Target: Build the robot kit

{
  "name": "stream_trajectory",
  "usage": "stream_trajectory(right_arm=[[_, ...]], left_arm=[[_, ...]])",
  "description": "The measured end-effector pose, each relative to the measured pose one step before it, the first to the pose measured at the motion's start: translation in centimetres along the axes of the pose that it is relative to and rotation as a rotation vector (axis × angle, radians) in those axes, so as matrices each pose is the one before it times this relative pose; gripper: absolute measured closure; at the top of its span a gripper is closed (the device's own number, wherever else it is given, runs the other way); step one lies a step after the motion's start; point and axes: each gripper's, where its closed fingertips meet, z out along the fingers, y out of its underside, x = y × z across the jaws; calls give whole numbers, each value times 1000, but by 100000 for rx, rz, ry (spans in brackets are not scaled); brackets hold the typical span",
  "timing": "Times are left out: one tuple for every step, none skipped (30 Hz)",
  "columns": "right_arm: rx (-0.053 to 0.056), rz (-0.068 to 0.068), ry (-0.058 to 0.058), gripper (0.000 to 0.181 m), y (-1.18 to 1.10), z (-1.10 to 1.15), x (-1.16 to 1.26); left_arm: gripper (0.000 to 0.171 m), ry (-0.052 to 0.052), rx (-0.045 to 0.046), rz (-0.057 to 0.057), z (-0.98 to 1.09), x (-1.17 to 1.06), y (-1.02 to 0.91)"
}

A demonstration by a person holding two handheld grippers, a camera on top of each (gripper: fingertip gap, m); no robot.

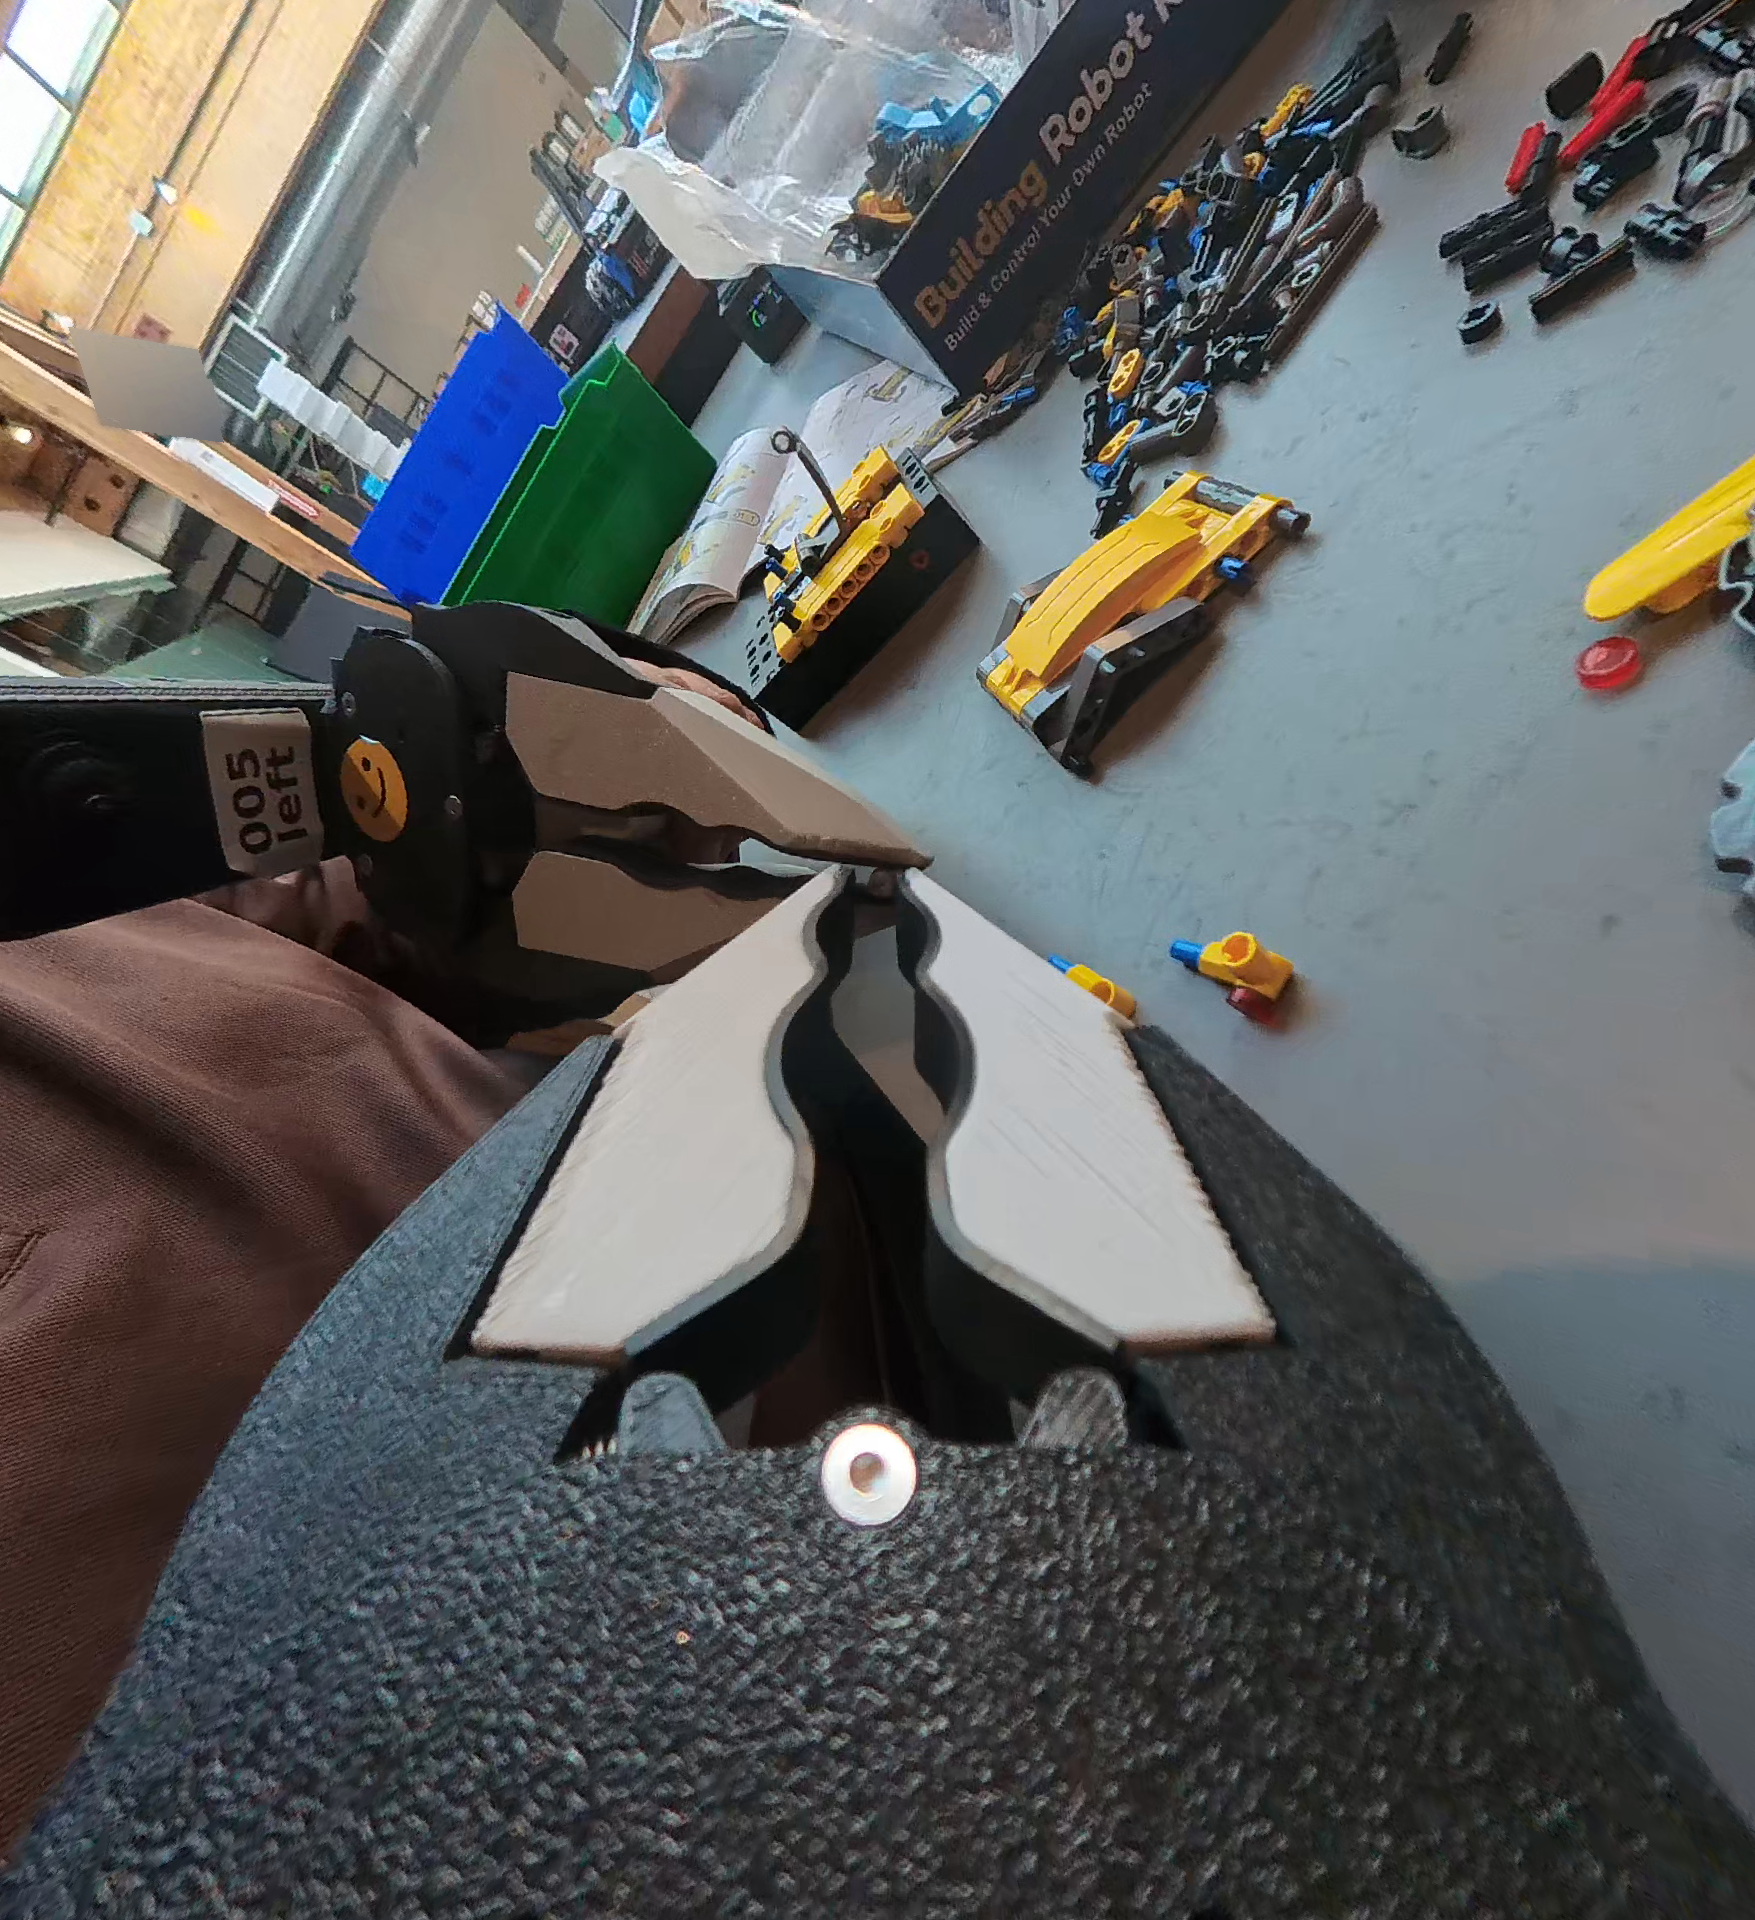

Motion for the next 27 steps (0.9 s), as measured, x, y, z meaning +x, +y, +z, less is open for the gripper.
stream_trajectory(right_arm=[[113,-407,-158,175,6,-38,-25],[-158,-124,-309,175,-13,-66,-23],[208,405,-622,172,-70,-49,-51],[354,984,-1322,168,-77,-10,-117],[231,613,-8,170,-30,24,78],[-68,-162,630,172,23,31,158],[-563,45,408,176,109,24,129],[-564,-127,455,178,110,27,117],[-431,-174,127,178,95,18,35],[-534,-611,311,178,93,27,43],[-535,-1438,683,178,80,27,36],[-501,-1893,1204,178,60,14,55],[-493,-2251,1473,179,30,9,51],[28,-2514,1494,179,-51,2,46],[402,-1616,1119,179,-78,3,19],[558,-372,-57,179,-104,-10,-55],[718,1253,-1664,179,-117,-55,-119],[1018,2780,-2872,179,-130,-87,-164],[1121,3239,-3182,180,-98,-62,-156],[908,2799,-2643,180,-40,-43,-99],[619,1802,-1858,181,11,-36,-63],[155,887,-817,181,44,-27,22],[-831,95,120,181,158,14,102],[-532,-75,80,181,88,8,32],[-420,16,44,181,78,28,26],[-141,24,391,181,34,28,84],[114,239,211,181,-2,32,75]], left_arm=[[170,33,156,247,-2,16,-19],[170,110,349,317,11,22,-46],[170,-282,404,330,16,-22,-62],[170,-194,-14,481,26,-10,-35],[170,-363,-550,387,50,-36,22],[170,-329,-338,1032,31,-3,29],[170,-81,-251,1059,24,42,55],[170,265,-7,140,-13,87,21],[170,201,-145,-54,-10,76,43],[170,167,-154,347,8,75,65],[170,211,-323,195,18,65,67],[170,93,-170,-1,28,40,62],[170,225,-50,-287,38,30,52],[170,171,310,-897,31,-9,6],[170,275,633,-1554,14,-75,-10],[170,916,1047,-2489,-22,-64,-47],[170,1234,1730,-2951,-69,-52,-143],[170,1229,2099,-2967,-104,-52,-207],[170,1176,1873,-2666,-109,-31,-190],[170,1062,1124,-1846,-63,11,-118],[170,661,566,-913,-30,23,-32],[169,-46,47,-256,-22,-22,45],[169,-883,233,158,-45,-118,26],[169,291,-85,176,-30,44,65],[170,821,-138,-144,5,115,52],[170,383,-728,71,51,31,118],[170,200,-516,313,36,-6,89]])
